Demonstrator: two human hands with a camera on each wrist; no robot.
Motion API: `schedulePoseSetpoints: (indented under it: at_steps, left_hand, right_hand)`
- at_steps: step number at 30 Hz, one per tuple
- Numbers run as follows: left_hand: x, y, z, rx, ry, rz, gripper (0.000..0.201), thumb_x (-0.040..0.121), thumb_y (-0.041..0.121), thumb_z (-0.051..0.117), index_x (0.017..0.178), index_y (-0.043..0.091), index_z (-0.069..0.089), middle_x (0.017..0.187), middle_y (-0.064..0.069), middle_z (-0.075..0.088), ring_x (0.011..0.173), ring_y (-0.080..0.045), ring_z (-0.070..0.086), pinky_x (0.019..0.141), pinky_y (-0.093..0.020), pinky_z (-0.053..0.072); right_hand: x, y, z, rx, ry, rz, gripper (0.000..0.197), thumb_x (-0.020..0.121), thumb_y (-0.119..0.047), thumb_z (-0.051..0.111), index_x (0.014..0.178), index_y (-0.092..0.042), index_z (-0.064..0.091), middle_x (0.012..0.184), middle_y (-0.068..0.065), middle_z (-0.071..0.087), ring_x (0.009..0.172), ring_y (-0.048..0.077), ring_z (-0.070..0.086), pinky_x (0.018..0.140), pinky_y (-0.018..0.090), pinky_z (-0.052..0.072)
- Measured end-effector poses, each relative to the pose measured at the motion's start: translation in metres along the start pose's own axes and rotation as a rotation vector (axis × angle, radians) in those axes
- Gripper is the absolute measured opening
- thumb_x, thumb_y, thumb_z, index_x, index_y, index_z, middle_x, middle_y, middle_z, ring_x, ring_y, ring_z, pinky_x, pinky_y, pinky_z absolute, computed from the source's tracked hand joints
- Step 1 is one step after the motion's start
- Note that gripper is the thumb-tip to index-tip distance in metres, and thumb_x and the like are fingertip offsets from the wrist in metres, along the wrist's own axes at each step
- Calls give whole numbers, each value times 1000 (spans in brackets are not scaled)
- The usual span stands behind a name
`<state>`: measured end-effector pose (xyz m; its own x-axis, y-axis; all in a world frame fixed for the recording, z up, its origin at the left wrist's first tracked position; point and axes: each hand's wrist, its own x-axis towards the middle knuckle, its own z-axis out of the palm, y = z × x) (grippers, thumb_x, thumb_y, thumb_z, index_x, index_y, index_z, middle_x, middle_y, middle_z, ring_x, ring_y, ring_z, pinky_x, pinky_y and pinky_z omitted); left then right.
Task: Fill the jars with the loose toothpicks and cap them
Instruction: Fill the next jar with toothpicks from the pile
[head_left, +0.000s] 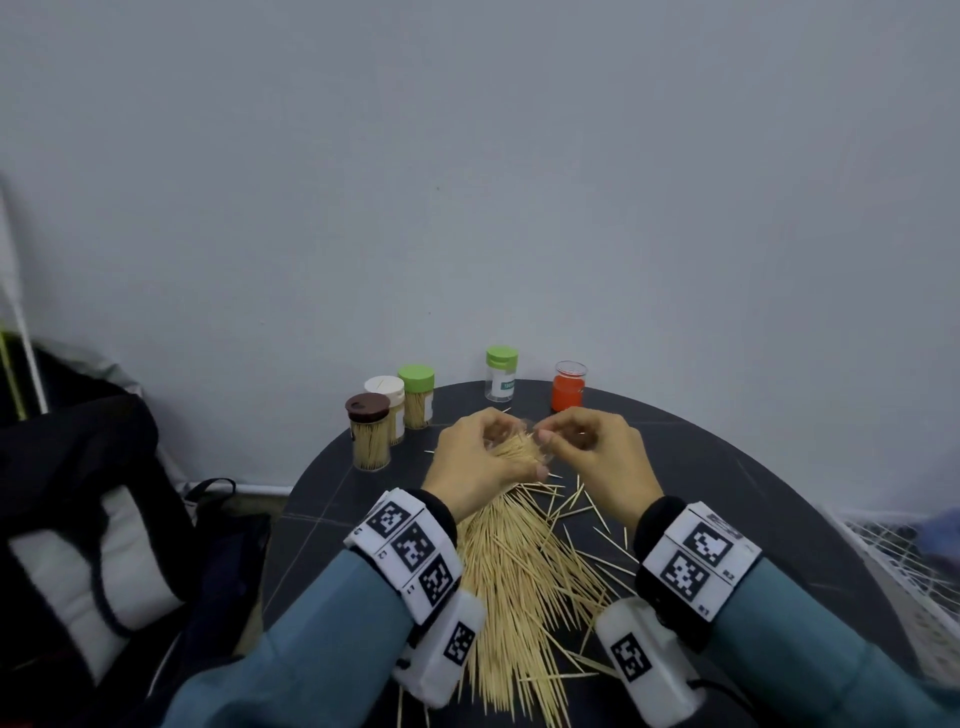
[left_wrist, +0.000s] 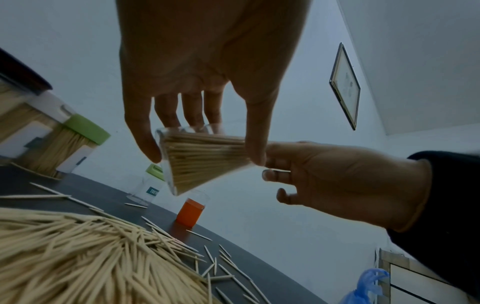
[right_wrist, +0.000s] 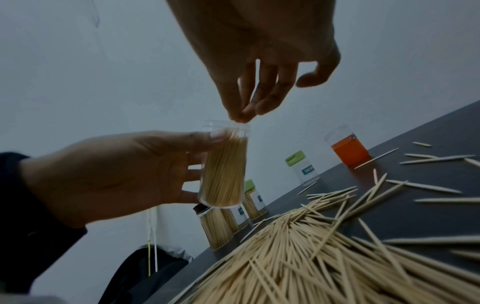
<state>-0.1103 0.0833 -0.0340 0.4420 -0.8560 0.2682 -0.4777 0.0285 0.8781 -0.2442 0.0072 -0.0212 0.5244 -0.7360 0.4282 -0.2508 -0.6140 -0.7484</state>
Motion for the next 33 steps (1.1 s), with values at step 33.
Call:
schedulePoseSetpoints:
  at_steps: [33]
  left_hand:
    - [55,-15,-48,-29,40,-62,58,71,27,81,121,9,57,114,-2,61,97,-9,53,86,-19,41]
  right_hand:
    - [102,75,35,-967,-726,297,48,97,-32,43,137,-6,41,137,19,38,127,32,40,103,34,35]
